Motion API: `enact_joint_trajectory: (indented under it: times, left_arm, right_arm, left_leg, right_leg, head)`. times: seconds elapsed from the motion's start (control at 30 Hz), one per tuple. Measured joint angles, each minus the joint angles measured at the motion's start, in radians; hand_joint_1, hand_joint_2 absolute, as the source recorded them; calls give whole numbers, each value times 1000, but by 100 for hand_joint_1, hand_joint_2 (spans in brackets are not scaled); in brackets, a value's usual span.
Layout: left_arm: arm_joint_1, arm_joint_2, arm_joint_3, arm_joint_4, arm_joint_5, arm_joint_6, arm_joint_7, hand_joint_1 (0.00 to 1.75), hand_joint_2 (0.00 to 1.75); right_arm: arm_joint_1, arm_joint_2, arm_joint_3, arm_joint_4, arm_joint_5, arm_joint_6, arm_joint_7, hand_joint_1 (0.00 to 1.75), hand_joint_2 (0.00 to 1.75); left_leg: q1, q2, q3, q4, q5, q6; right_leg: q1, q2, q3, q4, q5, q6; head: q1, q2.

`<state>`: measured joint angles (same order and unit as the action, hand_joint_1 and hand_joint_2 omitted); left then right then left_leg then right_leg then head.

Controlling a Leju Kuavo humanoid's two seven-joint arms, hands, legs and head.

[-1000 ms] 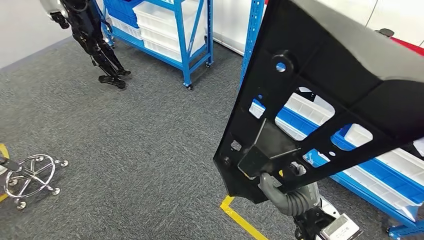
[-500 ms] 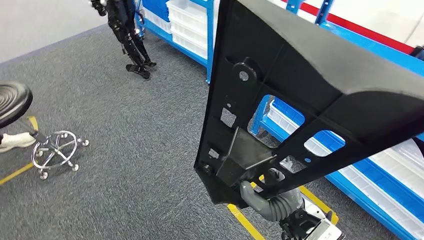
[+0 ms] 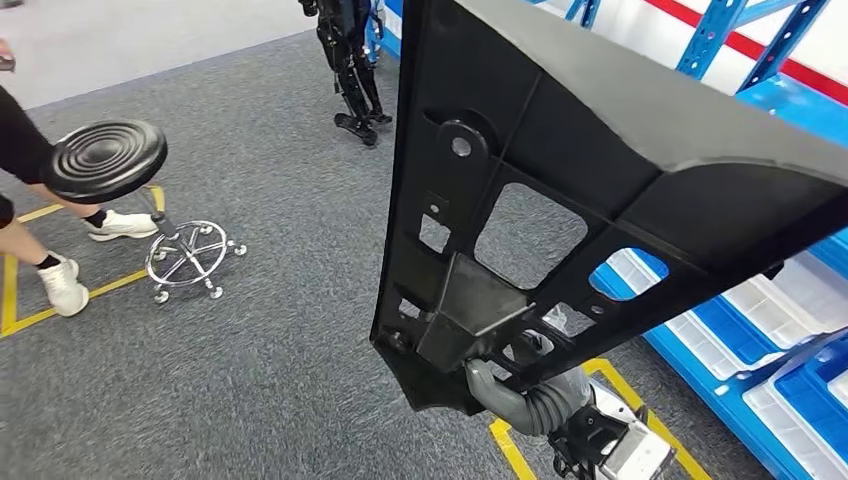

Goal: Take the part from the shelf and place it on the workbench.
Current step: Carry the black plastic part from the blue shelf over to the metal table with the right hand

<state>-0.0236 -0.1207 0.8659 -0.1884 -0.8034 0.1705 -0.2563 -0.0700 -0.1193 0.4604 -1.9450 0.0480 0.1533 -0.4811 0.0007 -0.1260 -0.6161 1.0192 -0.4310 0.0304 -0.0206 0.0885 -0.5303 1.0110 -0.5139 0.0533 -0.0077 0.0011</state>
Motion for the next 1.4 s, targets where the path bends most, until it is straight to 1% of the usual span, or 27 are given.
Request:
enact_joint_trajectory:
  times: [0.07,0.13,0.2,0.27,0.3,0.33,0.37,0.43,0.5,0.57,0.63,0.7,0.77,0.8,0.83,0.87,0.93,1.0,1.07,1.1,1.17,1.2,1.23,1.3,1.33,1.37,1.4]
  left_arm:
    - [3,-1,5,0,0,2,0,0,175]
    - [5,-1,8,0,1,3,1,0,175]
    - [2,-3,9,0,2,3,2,0,175]
    - [1,-4,10,0,5,3,2,0,175]
    - [1,-6,10,0,5,3,2,0,175]
    - [1,-7,10,0,6,3,2,0,175]
    - [2,-7,11,-1,7,3,3,0,175]
    - [0,-8,11,-2,8,5,2,0,175]
    - [-3,-9,11,-3,8,6,2,0,175]
    - [-4,-9,12,-4,8,6,2,0,175]
    - [-4,-9,13,-4,9,7,2,0,175]
    - [-6,-9,15,-4,9,7,2,0,175]
    - [-8,-9,17,-5,10,7,2,0,175]
    - [-8,-9,18,-5,11,7,1,0,175]
    - [-8,-10,20,-5,13,7,-1,0,175]
    - [-8,-10,22,-5,15,6,-5,0,175]
    - [-8,-11,26,-5,16,4,-14,0,175]
    - [-8,-11,27,-7,13,-11,-24,0,175]
    - [-2,-6,26,-8,-2,-42,-39,0,175]
    - [2,-2,26,-8,-14,-58,-48,0,175]
    - [8,7,20,-9,-40,-85,-63,0,175]
    - [9,13,14,-10,-51,-95,-68,0,175]
    - [8,17,8,-11,-60,-103,-72,0,175]
    - [9,26,-3,-12,-71,-113,-76,0,175]
    - [10,29,-7,-12,-75,-116,-78,0,175]
    - [12,32,-11,-12,-79,-117,-81,0,175]
    - [12,34,-16,-12,-83,-117,-83,0,175]
  right_arm:
    - [-3,2,0,1,-2,0,2,175,175]
    - [-9,5,0,1,-5,2,4,175,175]
    - [-13,7,0,2,-7,8,5,175,175]
    - [-16,7,-1,6,-9,14,6,175,175]
    - [-19,8,0,9,-10,17,7,175,175]
    - [-23,9,0,11,-12,20,7,175,175]
    - [-28,9,0,14,-13,22,7,175,175]
    - [-39,11,0,17,-15,28,7,175,175]
    - [-45,12,1,19,-16,32,7,175,175]
    - [-50,13,2,20,-16,33,7,175,175]
    - [-54,14,3,21,-16,33,8,175,175]
    - [-55,13,3,23,-17,33,8,175,175]
    - [-55,12,4,27,-18,33,8,175,175]
    - [-55,12,4,30,-19,33,9,175,175]
    - [-56,12,4,33,-23,35,10,175,175]
    - [-60,12,4,35,-27,37,12,175,175]
    - [-71,11,4,38,-36,43,16,175,175]
    - [-80,11,4,40,-44,47,19,175,175]
    - [-83,11,3,41,-43,39,24,175,175]
    - [-82,12,2,40,-37,31,26,175,175]
    - [-63,12,-6,30,-18,9,23,175,175]
    - [-47,10,-14,21,-7,0,18,175,175]
    - [-28,8,-22,12,1,-7,14,175,175]
    - [3,1,-35,1,11,-14,7,175,175]
    - [14,-2,-40,-3,13,-16,5,175,175]
    - [23,-4,-44,-5,14,-16,3,175,175]
    - [30,-7,-48,-7,14,-16,1,175,175]
  left_leg:
    - [5,-13,-8,-1,6,-13]
    - [4,32,-25,30,-15,-23]
    - [4,97,-75,138,-76,-30]
    - [10,116,-132,259,-126,-36]
    - [12,119,-142,282,-128,-39]
    - [15,124,-131,263,-111,-40]
    - [17,133,-99,209,-82,-41]
    - [17,171,-23,74,-36,-38]
    - [8,187,9,12,-25,-27]
    - [2,165,6,8,-21,-11]
    - [4,146,8,-1,-14,4]
    - [7,125,10,-6,-8,16]
    - [7,100,7,-6,-7,21]
    - [7,86,6,-5,-6,21]
    - [7,71,7,-5,-5,20]
    - [8,56,7,-4,-5,19]
    - [7,27,6,0,-3,12]
    - [5,4,-2,3,0,-1]
    - [9,-17,-9,-1,6,-15]
    - [10,-10,-12,1,6,-20]
    - [10,46,-35,46,-25,-27]
    - [9,83,-58,97,-56,-29]
    - [10,107,-89,163,-90,-32]
    - [14,120,-136,267,-130,-37]
    - [15,123,-138,275,-126,-39]
    - [17,128,-117,243,-104,-39]
    - [18,142,-80,180,-74,-39]
  right_leg:
    - [1,-24,2,-1,6,-14]
    - [-3,-50,5,-6,11,-29]
    - [0,-81,7,-8,11,-41]
    - [6,-113,6,-8,9,-46]
    - [7,-128,6,-7,8,-47]
    - [8,-142,7,-7,8,-48]
    - [8,-154,8,-7,6,-47]
    - [13,-174,11,-6,2,-42]
    - [19,-190,14,-6,-2,-32]
    - [20,-204,16,-8,-5,-21]
    - [16,-172,6,17,-22,-14]
    - [11,-117,-43,120,-71,-20]
    - [9,-96,-109,251,-116,-23]
    - [8,-93,-127,283,-120,-19]
    - [7,-92,-126,275,-108,-11]
    - [4,-86,-107,229,-83,0]
    - [-5,-46,-46,89,-25,16]
    - [-9,-16,-13,13,2,10]
    - [-4,-30,-8,5,8,-9]
    - [-5,-41,-7,4,11,-16]
    - [-6,-67,-5,-1,15,-31]
    - [-5,-82,-4,-2,15,-38]
    - [-1,-98,-4,-2,14,-43]
    - [4,-130,-5,-2,12,-49]
    - [5,-143,-6,-1,11,-50]
    - [5,-155,-5,-1,10,-50]
    - [6,-166,-4,-1,8,-49]
  head:
    - [-1,0]
    - [-4,0]
    - [-8,0]
    - [-9,0]
    - [-9,0]
    - [-9,0]
    - [-9,0]
    - [-9,0]
    - [-5,0]
    - [-2,0]
    - [-1,0]
    - [3,0]
    - [5,0]
    - [5,0]
    - [5,0]
    - [5,0]
    - [5,0]
    - [4,0]
    - [3,0]
    - [3,0]
    - [-4,0]
    - [-7,0]
    - [-10,0]
    - [-10,0]
    - [-11,0]
    - [-11,0]
    - [-11,0]
